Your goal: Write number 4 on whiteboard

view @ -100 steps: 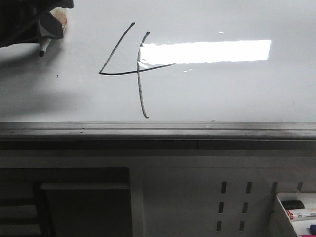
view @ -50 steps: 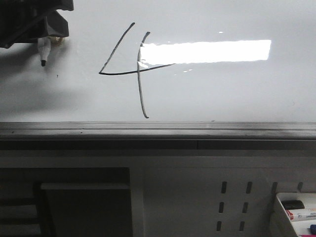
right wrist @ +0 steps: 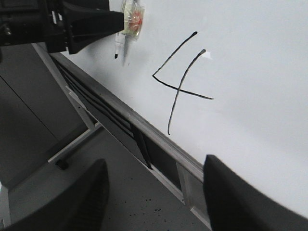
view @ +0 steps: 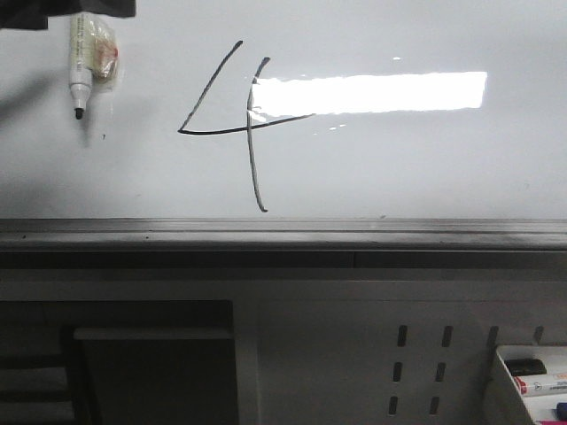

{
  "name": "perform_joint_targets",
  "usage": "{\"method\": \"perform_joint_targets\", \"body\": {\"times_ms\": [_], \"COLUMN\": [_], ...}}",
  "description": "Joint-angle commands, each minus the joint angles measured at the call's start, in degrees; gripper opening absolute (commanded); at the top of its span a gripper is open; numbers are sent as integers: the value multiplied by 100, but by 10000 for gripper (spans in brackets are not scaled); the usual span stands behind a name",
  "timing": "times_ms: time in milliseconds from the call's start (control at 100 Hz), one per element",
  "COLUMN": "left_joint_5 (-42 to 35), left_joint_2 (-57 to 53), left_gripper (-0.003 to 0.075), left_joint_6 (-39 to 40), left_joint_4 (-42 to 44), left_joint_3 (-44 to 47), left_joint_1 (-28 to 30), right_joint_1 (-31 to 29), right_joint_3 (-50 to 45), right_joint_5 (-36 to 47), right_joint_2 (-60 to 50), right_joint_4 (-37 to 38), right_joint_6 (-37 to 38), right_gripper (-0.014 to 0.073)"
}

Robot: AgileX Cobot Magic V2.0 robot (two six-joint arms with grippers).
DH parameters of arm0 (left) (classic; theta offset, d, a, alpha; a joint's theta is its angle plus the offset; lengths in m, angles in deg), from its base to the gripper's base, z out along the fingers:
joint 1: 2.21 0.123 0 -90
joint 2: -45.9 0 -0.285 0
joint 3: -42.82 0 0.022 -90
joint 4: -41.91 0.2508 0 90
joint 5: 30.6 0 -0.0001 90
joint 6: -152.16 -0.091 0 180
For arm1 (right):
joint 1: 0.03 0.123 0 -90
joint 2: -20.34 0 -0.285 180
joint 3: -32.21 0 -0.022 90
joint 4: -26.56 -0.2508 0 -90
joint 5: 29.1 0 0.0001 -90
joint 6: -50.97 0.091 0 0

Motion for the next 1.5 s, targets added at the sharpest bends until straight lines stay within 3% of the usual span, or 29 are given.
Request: {"method": "perform_joint_targets", "body": {"times_ms": [0,100,200,360,430,630,910,1120,1490], "left_joint_5": [-16,387,823,1593,1703,1657,1259,1209,1155], "left_joint_2": [-500,-978,-1486,-2327,-2695,-3824,-5632,-6641,-6670], "left_gripper": [533,510,414,120,-23,-20,-20,-20,-20], "left_joint_6": [-422,-767,-1071,-1479,-1507,-1516,-1491,-1491,-1491], "left_joint_4": [91,91,91,123,150,219,-354,-448,-448], "left_joint_3": [-146,-146,-146,-108,-4,724,1887,2344,2401], "left_joint_1": [2,2,2,2,2,2,2,2,2], "right_joint_1": [-29,-29,-29,-29,-29,-29,-29,-29,-29], "right_joint_3": [137,137,135,-198,-523,-1702,-3005,-3236,-3303], "right_joint_5": [290,411,640,1461,1902,2645,2715,2715,2781], "right_joint_2": [-47,-62,-228,-869,-1260,-2508,-4014,-4592,-4616], "right_joint_4": [-228,-228,-232,-232,-232,-196,-196,-241,-241], "right_joint_6": [7,99,99,99,89,-146,-146,-146,-146], "right_gripper": [384,365,247,-22,-69,-67,-65,-66,-66]}}
